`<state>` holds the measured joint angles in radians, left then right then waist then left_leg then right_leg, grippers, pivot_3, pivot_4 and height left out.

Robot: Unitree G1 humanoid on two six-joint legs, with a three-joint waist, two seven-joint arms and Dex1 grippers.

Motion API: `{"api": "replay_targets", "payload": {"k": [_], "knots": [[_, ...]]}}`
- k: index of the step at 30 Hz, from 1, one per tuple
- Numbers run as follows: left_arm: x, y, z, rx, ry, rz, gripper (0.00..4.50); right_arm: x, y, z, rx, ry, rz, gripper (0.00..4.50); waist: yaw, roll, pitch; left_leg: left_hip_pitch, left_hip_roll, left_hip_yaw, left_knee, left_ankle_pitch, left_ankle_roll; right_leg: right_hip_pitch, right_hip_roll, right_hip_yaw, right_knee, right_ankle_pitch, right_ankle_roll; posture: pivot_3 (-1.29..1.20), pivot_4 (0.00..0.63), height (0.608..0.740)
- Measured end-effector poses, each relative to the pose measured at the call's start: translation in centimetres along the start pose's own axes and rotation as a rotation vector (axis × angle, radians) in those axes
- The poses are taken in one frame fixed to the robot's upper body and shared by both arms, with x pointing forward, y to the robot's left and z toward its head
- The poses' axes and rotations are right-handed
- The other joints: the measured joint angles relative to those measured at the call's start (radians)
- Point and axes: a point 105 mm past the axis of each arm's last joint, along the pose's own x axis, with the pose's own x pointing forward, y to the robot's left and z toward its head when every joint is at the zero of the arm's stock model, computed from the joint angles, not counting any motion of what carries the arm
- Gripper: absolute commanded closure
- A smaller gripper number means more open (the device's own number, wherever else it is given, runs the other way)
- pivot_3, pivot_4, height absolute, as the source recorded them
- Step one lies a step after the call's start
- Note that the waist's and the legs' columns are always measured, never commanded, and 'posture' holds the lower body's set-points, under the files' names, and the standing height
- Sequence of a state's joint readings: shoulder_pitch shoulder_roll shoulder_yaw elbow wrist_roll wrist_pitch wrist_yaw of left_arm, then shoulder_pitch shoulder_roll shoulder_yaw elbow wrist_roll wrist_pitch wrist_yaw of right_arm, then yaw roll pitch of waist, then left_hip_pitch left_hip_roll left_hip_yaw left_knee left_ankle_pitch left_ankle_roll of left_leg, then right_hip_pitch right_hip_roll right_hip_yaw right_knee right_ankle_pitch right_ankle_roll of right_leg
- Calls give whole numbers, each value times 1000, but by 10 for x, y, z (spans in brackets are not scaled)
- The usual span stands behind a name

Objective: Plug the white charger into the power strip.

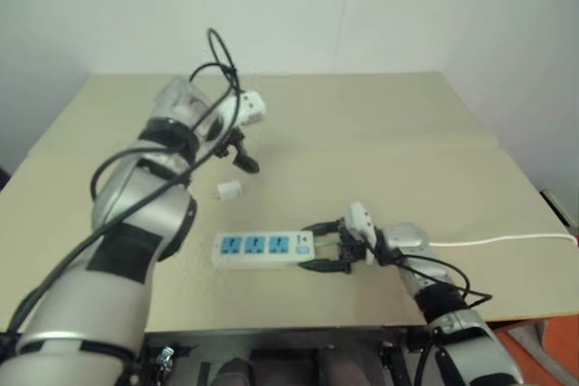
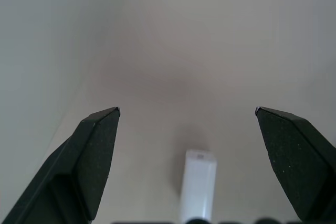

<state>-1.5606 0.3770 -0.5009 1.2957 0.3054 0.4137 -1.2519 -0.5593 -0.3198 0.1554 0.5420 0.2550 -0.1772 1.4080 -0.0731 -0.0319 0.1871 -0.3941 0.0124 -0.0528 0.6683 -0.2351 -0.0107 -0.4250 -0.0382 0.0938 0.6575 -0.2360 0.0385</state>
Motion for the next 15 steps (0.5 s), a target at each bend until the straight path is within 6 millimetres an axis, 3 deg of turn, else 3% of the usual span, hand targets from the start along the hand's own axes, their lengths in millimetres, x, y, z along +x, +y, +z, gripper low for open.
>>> {"api": "replay_targets", "payload": {"k": [15], "knots": [[21, -5, -6, 185, 179, 41, 0, 10, 2, -4, -29, 6, -51, 1098, -4, 0, 0, 0, 0, 0, 0, 0, 0, 0, 0, 0, 1, 0, 0, 0, 150, 740]]}}
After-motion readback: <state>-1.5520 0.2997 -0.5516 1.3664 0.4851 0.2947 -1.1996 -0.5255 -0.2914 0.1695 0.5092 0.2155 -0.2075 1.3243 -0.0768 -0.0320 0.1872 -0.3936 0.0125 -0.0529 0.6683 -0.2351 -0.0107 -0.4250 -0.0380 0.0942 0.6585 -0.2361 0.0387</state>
